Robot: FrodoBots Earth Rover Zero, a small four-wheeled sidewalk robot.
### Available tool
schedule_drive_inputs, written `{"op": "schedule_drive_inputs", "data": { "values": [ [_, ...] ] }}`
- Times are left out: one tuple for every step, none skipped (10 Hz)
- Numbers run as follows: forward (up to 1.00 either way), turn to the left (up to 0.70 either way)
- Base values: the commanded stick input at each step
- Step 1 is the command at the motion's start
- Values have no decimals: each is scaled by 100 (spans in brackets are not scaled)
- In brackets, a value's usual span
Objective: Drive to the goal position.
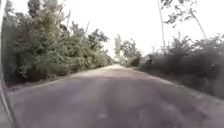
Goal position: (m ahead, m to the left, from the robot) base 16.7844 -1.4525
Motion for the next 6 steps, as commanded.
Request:
{"op": "schedule_drive_inputs", "data": {
  "values": [
    [70,0],
    [70,0],
    [70,0],
    [70,-11],
    [70,-28],
    [70,-33]
  ]
}}
